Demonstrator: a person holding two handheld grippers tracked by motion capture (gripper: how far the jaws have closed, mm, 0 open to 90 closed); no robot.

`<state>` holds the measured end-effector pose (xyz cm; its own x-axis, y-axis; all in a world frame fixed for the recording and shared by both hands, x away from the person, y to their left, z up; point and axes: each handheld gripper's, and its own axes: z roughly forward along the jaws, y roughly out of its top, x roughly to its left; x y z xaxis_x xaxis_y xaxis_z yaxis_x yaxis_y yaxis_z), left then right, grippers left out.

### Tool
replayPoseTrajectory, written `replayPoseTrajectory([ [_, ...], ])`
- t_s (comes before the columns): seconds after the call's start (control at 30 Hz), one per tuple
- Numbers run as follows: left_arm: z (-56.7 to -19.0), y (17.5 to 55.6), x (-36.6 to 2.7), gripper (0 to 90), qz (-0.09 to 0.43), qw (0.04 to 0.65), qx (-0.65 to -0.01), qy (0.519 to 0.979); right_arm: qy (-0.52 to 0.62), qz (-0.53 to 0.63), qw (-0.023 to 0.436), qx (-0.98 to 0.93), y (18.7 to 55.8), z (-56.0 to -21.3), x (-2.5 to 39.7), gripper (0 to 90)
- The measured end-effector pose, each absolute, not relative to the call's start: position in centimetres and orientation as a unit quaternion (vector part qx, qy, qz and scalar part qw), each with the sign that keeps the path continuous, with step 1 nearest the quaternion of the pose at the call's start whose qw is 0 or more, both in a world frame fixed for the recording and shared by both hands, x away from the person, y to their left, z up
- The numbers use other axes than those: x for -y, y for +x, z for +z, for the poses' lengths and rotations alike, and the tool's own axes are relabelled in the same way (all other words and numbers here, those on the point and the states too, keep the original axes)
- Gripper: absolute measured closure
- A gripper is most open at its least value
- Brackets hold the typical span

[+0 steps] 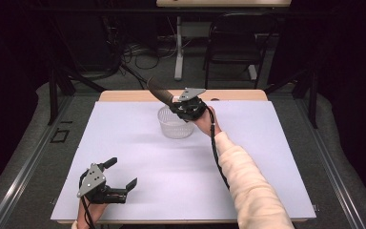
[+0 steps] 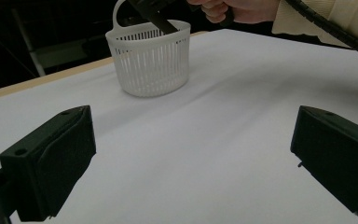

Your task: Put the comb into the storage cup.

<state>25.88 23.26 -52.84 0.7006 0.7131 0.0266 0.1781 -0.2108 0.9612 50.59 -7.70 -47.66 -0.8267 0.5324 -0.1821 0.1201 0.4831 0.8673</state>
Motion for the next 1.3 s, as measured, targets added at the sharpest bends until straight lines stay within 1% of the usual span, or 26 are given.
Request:
replayPoseTrajectory([
  [0.47,-52.8,25.9,-23.3,0.0,0.243,0.551,-0.301,0.74,0.187,0.451,0.207,-0.848,50.6,-48.0,7.5,72.1],
  [1.3,-52.8,25.9,-23.2,0.0,0.244,0.551,-0.301,0.739,0.167,0.414,0.2,-0.873,50.7,-48.8,6.5,71.1],
])
